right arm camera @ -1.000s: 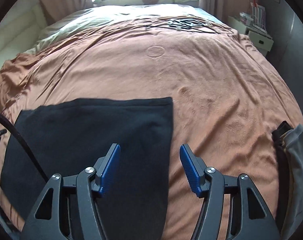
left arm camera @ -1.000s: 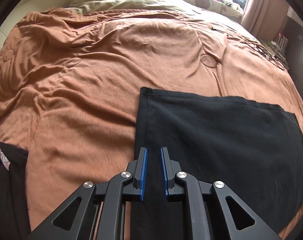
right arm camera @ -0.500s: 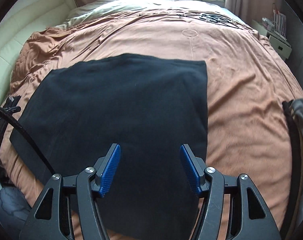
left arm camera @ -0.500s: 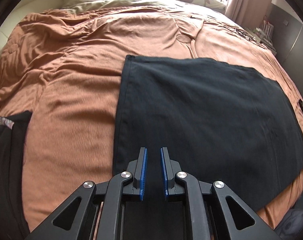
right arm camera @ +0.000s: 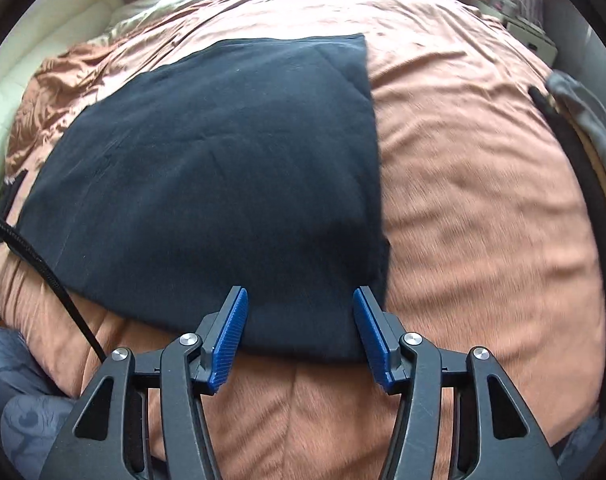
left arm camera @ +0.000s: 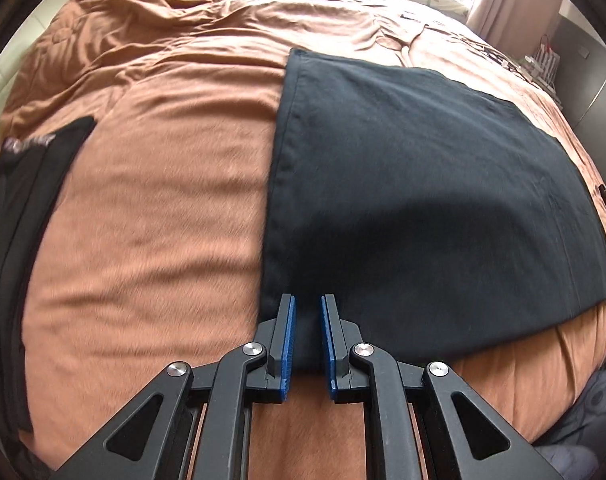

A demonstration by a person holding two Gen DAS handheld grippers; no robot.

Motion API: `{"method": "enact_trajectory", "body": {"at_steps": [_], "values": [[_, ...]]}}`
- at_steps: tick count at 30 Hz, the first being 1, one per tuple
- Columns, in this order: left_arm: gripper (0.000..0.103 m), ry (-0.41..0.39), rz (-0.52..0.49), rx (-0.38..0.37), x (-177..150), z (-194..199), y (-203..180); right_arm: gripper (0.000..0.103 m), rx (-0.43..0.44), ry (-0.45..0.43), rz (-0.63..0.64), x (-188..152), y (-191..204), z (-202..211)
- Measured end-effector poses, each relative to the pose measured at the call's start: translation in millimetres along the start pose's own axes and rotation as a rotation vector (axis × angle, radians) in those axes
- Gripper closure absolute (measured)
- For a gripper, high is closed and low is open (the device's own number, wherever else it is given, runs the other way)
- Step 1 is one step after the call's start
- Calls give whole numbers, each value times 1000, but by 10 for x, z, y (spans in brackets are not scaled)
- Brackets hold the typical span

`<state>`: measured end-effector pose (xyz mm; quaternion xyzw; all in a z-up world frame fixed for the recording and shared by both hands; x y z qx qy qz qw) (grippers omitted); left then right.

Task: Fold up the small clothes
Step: 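Open both grippers and pull back from the folded black shirt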

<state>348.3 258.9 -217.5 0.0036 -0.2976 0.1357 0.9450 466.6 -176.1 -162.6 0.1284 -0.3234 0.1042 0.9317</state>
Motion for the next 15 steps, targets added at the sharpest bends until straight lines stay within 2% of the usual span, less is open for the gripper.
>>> {"method": "enact_trajectory", "body": {"at_steps": [7, 11, 13, 15], "values": [[89, -2, 37, -1, -150, 152, 74, 57, -15, -2, -22, -110, 16, 142], [87, -10, 72, -26, -184, 270, 105, 57, 37, -49, -36, -198, -3, 306], [82, -21, 105, -37, -190, 319, 146, 57, 40, -67, -69, -267, -97, 403], [66, -33, 156, -70, -193, 347, 184, 57, 79, -85, -121, -301, -187, 471]]}}
Point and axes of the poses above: each gripper's, at about its wrist camera, not at the fingertips, and z roughly against the way its jaws point, y to its left, x to its top, the point moved 5 cm from there along -z, roughly the way its jaws point, and after that the axes turned 8 degrees about -y, right-handed, at the moved point
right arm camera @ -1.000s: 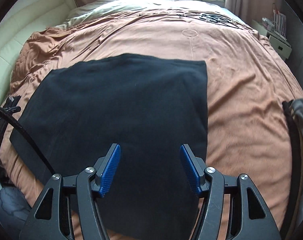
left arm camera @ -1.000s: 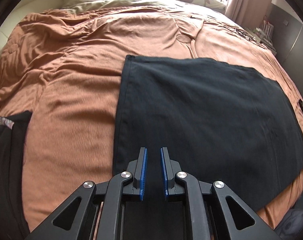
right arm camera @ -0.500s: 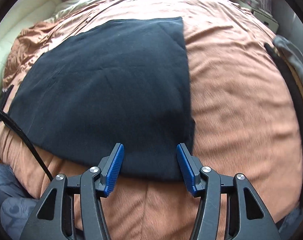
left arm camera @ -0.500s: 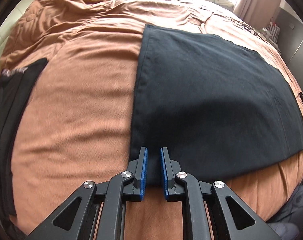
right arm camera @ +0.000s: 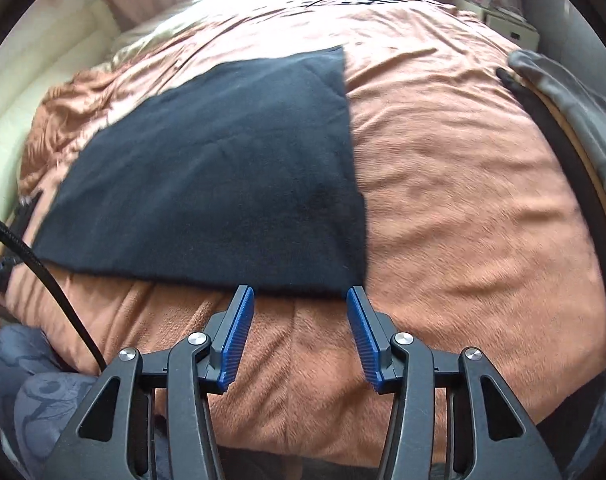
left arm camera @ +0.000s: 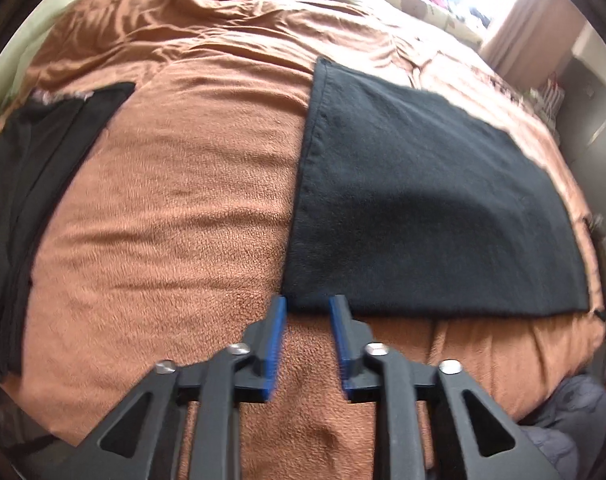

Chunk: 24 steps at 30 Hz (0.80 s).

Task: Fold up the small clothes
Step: 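Open both grippers and pull back from the folded black shirt, then roll both grippers and close them on the folded shirt's side edge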

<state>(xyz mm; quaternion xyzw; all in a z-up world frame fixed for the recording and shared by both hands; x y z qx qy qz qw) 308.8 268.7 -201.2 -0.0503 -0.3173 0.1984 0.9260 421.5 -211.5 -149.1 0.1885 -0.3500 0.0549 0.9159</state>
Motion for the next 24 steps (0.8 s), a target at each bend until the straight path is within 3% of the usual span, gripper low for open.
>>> {"method": "enact_trajectory", "body": {"at_steps": [3, 6, 12, 17, 22, 24], "values": [[54, 0, 61, -52, 6, -25, 36, 57, 70, -8, -98, -38, -128, 59], [54, 13, 102, -77, -16, -92, 56, 57, 143, 15, -177, -89, -218, 9], [54, 25, 210, -126, -36, -217, 106, 57, 197, 54, -306, -131, -417, -193], [54, 19, 312, -155, -13, -288, 144, 57, 258, 15, -460, -97, -635, -288], [54, -4, 389, -181, 27, -334, 161, 57, 278, -27, -488, -94, -691, -393], [54, -4, 419, -182, 46, -339, 196, 62, 267, -38, -484, -86, -707, -426]]}}
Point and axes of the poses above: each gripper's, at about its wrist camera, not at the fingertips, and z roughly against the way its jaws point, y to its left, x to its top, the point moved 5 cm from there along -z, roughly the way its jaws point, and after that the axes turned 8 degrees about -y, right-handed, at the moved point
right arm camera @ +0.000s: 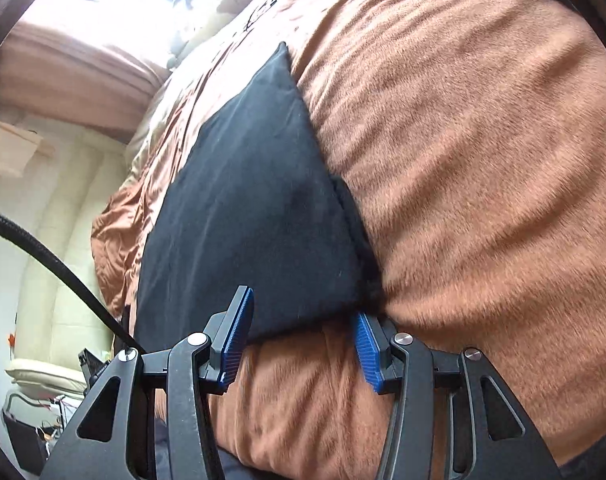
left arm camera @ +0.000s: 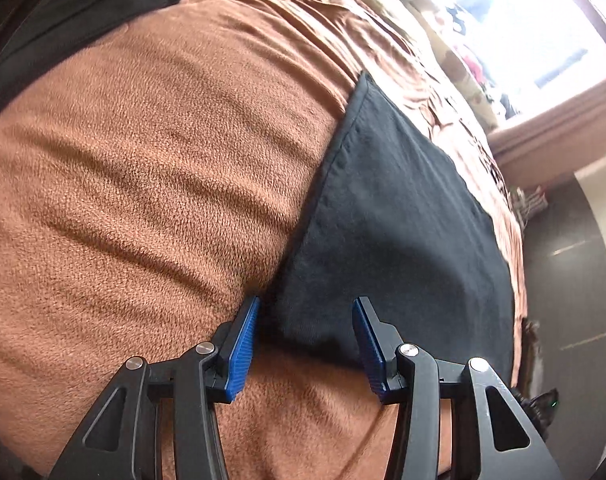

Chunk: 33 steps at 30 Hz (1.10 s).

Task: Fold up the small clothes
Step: 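Roll both grippers and close them on the folded shirt's side edge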

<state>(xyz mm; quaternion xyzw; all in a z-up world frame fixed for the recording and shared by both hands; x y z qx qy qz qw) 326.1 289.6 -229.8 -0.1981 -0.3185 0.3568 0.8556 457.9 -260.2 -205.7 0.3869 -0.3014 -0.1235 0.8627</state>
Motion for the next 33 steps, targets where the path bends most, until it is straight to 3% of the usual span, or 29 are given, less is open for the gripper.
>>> {"method": "enact_trajectory", "body": {"at_steps": [4, 11, 13, 16, 21, 24, 25, 26, 27, 33], "values": [[54, -24, 80, -22, 35, -1, 54, 72, -9, -25, -8, 30, -37, -45], [55, -59, 122, -59, 65, -10, 75, 88, -21, -46, -26, -71, -57, 4], [61, -68, 103, -62, 37, 40, 30, 91, -19, -49, -36, -78, -40, 10], [67, -72, 97, -147, -18, 93, -107, 93, -20, -61, -42, -91, -48, 41], [67, -83, 57, -112, 8, 50, -196, 93, -44, -70, -15, -107, 3, 73], [68, -83, 43, -45, 45, -52, -153, 93, -50, -69, -10, -78, 30, 41], [72, -87, 39, -32, 63, -81, -141, 93, -51, -69, -12, -72, 38, 29], [85, -88, 41, -13, 76, -99, -112, 93, -52, -70, -24, -72, 29, 31], [92, -84, 49, 9, 88, -121, -75, 93, -51, -70, -42, -46, 31, -11], [97, -121, 45, -4, 140, 24, -66, 100, -88, -144, -27, 33, 181, 149]]}}
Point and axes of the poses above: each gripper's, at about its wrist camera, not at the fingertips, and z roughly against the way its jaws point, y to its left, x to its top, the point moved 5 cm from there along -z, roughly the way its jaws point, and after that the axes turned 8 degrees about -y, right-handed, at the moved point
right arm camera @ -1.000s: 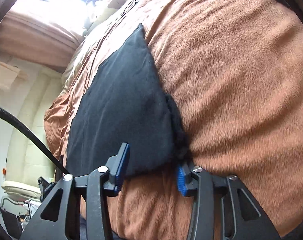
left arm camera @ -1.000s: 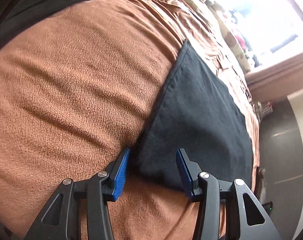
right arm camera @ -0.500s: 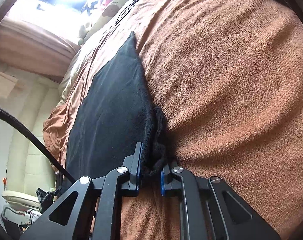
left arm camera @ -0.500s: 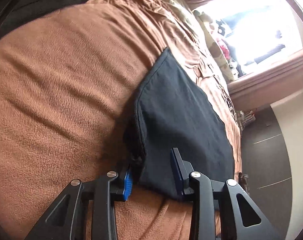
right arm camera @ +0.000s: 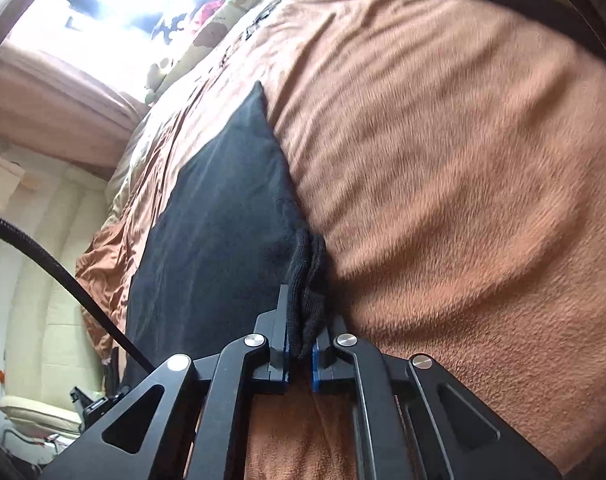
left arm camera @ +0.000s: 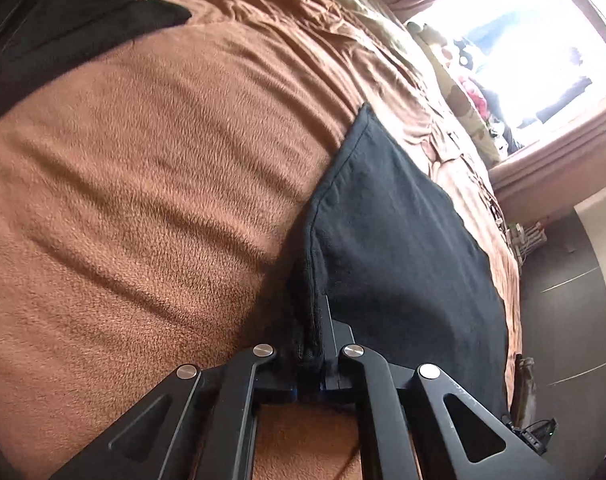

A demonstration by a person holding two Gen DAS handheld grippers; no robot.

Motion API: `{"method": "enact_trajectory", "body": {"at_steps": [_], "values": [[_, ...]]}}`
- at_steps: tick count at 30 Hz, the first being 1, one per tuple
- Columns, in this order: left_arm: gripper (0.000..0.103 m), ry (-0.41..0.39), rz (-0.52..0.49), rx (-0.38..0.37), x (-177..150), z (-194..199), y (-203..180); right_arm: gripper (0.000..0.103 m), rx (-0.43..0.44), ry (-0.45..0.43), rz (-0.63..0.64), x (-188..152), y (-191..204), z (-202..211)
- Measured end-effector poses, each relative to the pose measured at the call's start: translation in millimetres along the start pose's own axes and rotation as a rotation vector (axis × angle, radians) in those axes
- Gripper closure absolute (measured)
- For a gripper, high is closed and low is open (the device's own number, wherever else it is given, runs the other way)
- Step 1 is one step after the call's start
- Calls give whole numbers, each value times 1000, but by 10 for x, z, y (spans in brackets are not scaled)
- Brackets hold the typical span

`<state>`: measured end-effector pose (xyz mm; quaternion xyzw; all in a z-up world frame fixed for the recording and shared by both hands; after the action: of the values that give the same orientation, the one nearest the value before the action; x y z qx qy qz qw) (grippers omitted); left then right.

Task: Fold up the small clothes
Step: 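Roll both grippers and close them on the folded shirt's side edge, then lift the side edge with both grippers and fold it across the shirt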

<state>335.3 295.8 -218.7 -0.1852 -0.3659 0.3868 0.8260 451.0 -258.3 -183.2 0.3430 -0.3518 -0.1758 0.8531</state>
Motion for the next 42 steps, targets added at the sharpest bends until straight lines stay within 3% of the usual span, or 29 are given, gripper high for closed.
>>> {"method": "enact_trajectory", "body": {"at_steps": [6, 13, 18, 26, 30, 37, 42], "values": [[98, -12, 3, -73, -10, 317, -75, 101, 0, -44, 39, 67, 239, 264], [98, -27, 34, -126, -238, 698, -25, 101, 11, -31, 88, -34, 173, 597], [98, -16, 61, -147, -445, 851, 92, 101, -36, 4, 125, -137, 103, 730], [98, 2, 96, -167, -567, 654, 202, 98, -111, 60, 115, -285, 34, 691], [98, -19, 100, -183, -617, 661, 233, 91, -212, 49, 89, -201, 64, 898], [98, -17, 137, -185, -735, 601, 271, 90, -315, -15, 144, -108, 408, 1342], [98, -30, 119, -202, -702, 615, 211, 90, -316, -47, 305, -201, 1084, 1410]]}}
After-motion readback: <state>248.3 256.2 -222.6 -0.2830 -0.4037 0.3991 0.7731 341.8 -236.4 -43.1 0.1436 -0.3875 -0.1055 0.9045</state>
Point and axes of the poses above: each gripper's, at about its wrist camera, not at the fingertips, and z roughly against the way its jaws point, y to its left, x to its top, the point moved 5 cm from there along -z, roughly the way its jaws point, and after that the axes turned 8 degrees about -y, right-handed, at the moved point
